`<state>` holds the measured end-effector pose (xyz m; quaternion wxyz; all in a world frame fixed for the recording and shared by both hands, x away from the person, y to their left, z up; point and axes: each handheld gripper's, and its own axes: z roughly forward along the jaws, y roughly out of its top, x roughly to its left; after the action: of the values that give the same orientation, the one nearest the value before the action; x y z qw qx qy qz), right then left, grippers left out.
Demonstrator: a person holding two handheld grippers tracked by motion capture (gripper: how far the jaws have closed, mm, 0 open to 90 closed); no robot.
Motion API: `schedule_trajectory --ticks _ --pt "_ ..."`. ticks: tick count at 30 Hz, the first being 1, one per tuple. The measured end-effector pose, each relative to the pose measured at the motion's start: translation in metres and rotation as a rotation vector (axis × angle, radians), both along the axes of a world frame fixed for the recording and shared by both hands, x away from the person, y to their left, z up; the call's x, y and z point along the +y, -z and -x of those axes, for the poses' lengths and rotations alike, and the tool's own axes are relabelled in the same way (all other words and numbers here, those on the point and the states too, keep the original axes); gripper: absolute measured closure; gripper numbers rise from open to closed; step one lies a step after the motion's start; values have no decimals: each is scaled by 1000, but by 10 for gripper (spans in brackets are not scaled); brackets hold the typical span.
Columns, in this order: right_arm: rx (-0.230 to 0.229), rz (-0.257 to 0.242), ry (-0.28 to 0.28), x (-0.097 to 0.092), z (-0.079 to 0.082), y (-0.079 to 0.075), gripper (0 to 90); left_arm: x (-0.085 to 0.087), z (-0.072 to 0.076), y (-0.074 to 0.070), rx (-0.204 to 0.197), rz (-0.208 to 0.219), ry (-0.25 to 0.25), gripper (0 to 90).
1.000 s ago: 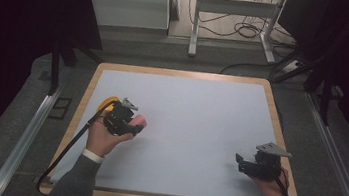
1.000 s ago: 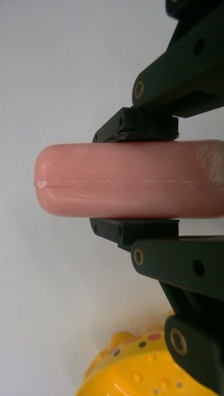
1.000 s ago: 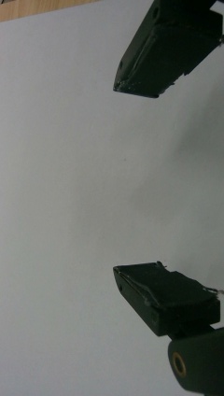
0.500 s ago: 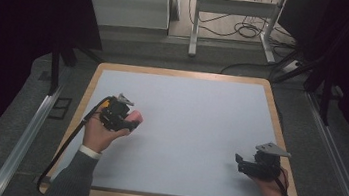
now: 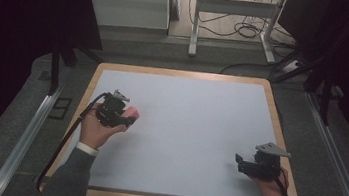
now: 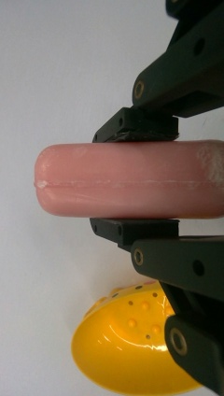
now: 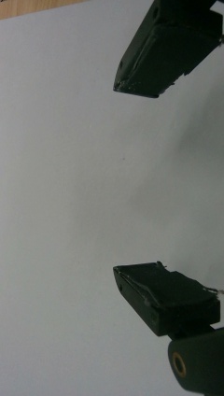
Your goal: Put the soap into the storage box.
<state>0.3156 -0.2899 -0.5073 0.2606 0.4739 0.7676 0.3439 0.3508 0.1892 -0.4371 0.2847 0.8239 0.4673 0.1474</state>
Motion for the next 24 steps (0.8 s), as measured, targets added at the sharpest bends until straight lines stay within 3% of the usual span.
schedule_trajectory --ticks 15,24 --pt "1 1 8 -1 0 0 101 9 -5 -2 14 10 -15 601" --pt "0 2 8 0 0 0 101 19 -9 -6 -6 15 -51 601"
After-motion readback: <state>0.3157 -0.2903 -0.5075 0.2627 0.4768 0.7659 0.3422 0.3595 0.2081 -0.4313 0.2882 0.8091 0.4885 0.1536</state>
